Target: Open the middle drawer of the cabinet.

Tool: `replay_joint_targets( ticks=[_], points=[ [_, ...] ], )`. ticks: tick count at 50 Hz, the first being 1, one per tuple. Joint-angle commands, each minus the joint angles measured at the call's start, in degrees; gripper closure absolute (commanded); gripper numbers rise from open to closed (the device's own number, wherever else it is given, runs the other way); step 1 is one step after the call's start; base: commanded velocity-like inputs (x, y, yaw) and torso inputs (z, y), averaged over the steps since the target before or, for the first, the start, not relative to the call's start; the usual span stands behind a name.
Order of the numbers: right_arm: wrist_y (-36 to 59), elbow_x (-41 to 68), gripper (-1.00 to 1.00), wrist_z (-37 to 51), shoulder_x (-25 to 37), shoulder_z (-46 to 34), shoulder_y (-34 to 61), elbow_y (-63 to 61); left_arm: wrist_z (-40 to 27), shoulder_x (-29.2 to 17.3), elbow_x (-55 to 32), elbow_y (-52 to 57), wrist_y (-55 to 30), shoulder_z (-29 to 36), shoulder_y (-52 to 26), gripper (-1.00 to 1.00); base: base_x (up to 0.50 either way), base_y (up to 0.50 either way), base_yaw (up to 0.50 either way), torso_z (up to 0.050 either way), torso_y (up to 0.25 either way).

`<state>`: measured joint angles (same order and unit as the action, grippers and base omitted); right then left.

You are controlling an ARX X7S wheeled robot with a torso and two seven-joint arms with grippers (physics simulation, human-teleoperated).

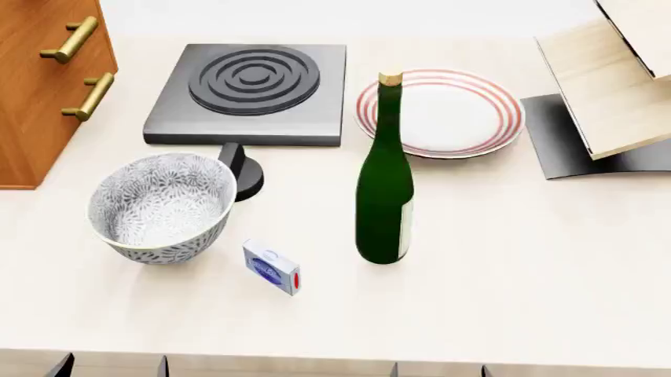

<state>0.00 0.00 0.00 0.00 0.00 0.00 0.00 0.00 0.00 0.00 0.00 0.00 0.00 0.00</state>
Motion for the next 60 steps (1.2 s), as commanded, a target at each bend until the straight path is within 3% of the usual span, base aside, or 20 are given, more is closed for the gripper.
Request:
replay_joint_targets(
  ticks=[1,4,7,9,12,16,33,48,60],
  points=[
    [-2.64,0.78,-1.0,1.58,0.77,-1.04,-0.14,2.11,-0.93,-0.94,-0.79,1.67,-0.73,1.25,0.69,-1.0,0.0,0.0,0.0,0.0,0.0],
    [0.46,1.16,-1.0,2.61,1.65,-1.81,-0.39,-1.61,-1.56,-1.74,-1.33,3.13,-1.94,2.13,0.9,-1.0,0.0,0.0,0.0,0.0,0.0],
    [-2.98,1.75,-1.0,3.2,2.12,-2.11,-0.64,0.37,-2.05,-2.32,-1.99,4.97,-2.99,2.46,1.19,-1.0,0.0,0.0,0.0,0.0,0.0],
    [0.29,1.63,-1.0,4.46,2.4,-2.07,-1.34,-5.64,-2.5,-2.69,-2.03,7.01,-3.84,2.76,1.7,-1.0,0.0,0.0,0.0,0.0,0.0],
    [-2.73,0.33,-1.0,5.82,3.02,-2.52,-3.12,-7.84,-3.71,-3.18,-1.75,12.14,-5.11,2.79,3.01,-1.0,0.0,0.0,0.0,0.0,0.0],
    [4.09,1.19,-1.0,6.31,3.8,-2.56,-5.28,-20.31,-4.6,-3.84,-2.84,21.9,-8.8,2.34,5.31,-1.0,0.0,0.0,0.0,0.0,0.0],
    [7.82,4.15,-1.0,7.57,6.78,-2.93,-12.9,-46.09,-7.83,-6.98,-3.75,52.4,-17.16,0.48,12.78,-1.0,0.0,0.0,0.0,0.0,0.0],
    [9.99,2.58,-1.0,8.94,8.31,-4.62,-14.16,-52.28,-9.56,-8.51,-4.55,57.94,-16.82,-0.33,14.37,-1.0,0.0,0.0,0.0,0.0,0.0],
    [9.86,3.31,-1.0,9.64,8.92,-5.24,-14.07,-51.4,-10.54,-9.19,-3.99,56.25,-16.57,0.8,14.02,-1.0,0.48,0.0,0.0,0.0,0.0]
  ],
)
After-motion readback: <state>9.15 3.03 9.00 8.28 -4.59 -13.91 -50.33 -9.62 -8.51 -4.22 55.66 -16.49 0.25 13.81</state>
